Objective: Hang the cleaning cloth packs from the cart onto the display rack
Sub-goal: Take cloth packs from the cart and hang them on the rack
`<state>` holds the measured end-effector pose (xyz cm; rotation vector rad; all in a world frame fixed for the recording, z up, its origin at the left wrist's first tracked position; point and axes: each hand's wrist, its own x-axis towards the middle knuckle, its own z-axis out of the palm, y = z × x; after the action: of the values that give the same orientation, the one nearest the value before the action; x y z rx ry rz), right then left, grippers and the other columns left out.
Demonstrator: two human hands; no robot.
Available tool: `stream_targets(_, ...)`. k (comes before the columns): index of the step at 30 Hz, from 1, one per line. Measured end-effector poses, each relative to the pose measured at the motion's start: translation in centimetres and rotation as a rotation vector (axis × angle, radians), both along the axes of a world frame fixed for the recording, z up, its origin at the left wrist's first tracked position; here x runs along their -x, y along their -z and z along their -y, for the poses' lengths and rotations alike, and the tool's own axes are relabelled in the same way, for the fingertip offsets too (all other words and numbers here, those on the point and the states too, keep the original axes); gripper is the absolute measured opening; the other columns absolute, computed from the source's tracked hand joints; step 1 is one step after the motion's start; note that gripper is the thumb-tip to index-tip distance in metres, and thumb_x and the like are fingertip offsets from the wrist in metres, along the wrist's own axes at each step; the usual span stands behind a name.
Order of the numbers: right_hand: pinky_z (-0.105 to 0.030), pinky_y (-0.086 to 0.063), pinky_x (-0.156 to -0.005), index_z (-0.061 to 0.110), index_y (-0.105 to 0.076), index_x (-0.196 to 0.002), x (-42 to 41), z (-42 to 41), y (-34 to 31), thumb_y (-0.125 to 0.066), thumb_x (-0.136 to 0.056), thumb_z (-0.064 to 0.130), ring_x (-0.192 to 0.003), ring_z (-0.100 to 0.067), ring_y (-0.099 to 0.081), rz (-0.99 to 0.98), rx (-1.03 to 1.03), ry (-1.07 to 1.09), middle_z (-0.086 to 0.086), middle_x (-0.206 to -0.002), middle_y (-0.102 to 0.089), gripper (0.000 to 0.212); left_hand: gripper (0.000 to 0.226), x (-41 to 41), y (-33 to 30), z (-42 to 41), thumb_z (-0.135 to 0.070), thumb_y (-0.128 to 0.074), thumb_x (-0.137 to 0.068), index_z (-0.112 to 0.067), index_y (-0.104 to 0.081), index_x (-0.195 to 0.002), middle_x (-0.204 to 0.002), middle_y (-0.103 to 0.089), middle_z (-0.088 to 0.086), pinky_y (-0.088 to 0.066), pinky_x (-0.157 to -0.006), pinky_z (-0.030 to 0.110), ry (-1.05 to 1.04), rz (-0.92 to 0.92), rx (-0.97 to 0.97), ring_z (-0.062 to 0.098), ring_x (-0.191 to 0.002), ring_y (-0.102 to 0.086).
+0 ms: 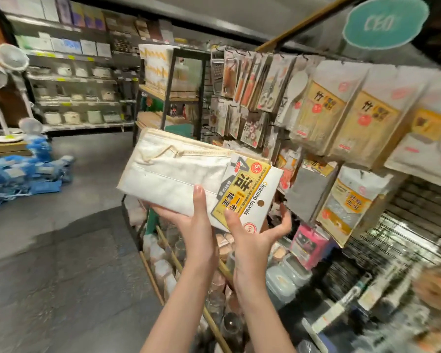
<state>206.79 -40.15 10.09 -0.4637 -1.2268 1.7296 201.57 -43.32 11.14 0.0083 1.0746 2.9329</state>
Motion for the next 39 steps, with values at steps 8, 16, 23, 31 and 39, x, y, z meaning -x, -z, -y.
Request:
stream_targets(8, -0.007, -0.048, -0.059, 0.049, -0.015, -0.122, 0.8, -4.5, 0.2, -0.079, -0.067, -0.002, -0.074, 0.005, -0.067, -0.037, -0.024, 0.165, 0.035, -0.076, -0.065, 0.099, 0.104, 1.0, -0.1, -5.5, -0.031, -0.071, -0.084, -0.052, 0.012, -0.142, -0.148, -0.038, -0.002, -0.047, -0.099, 0.051, 0.148, 0.022, -0.006, 0.02, -0.121, -0.056)
stream_targets(16, -0.01, -0.05, -0.067, 0.066, -0.026, -0.109, 3.2, -7.6, -0.9, -0.083, -0.063, 0.006, -0.088, -0.008, -0.07, -0.122, 0.027, 0.358, 0.014, -0.095, -0.072, 0.095, 0.111, 3.6, -0.7, -9.8, -0.047, -0.077, -0.067, -0.056, 0.008, -0.138, -0.143, -0.044, -0.004, -0.049, -0.096, 0.051, 0.393, -0.031, -0.02, 0.019, -0.117, -0.06)
stream_targets(23, -0.019, -0.053, -0.069, 0.052, -0.03, -0.114, 3.5, -9.6, -1.2, -0.077, -0.067, -0.006, -0.091, -0.016, -0.07, -0.201, 0.078, 0.447, -0.002, -0.1, -0.072, 0.089, 0.096, 3.8, -0.2, -11.8, -0.029, -0.074, -0.081, -0.054, 0.002, -0.133, -0.142, -0.044, -0.006, -0.049, -0.099, 0.043, 0.493, -0.067, -0.032, 0.012, -0.119, -0.058)
stream_targets(31, -0.022, -0.054, -0.072, 0.045, -0.037, -0.11, 1.0, -12.5, -1.5, -0.08, -0.061, 0.0, -0.093, -0.02, -0.069, -0.253, 0.043, 0.578, -0.011, -0.11, -0.067, 0.08, 0.09, 2.2, 1.4, -12.7, -0.012, -0.069, -0.085, -0.045, -0.003, -0.137, -0.14, -0.046, 0.008, -0.048, -0.099, 0.049, 0.818, -0.141, 0.091, 0.022, -0.123, -0.055)
stream_targets(39, -0.018, -0.052, -0.065, 0.04, -0.038, -0.107, -5.0, -18.6, -2.1, -0.077, -0.066, -0.008, -0.081, -0.011, -0.069, -0.186, -0.118, 0.63, 0.0, -0.084, -0.072, 0.073, 0.038, 0.0, 3.1, -11.8, -0.022, -0.065, -0.089, -0.026, -0.031, -0.106, -0.091, -0.046, 0.001, -0.038, -0.056, 0.024, 0.526, 0.006, 0.457, 0.017, -0.071, -0.049)
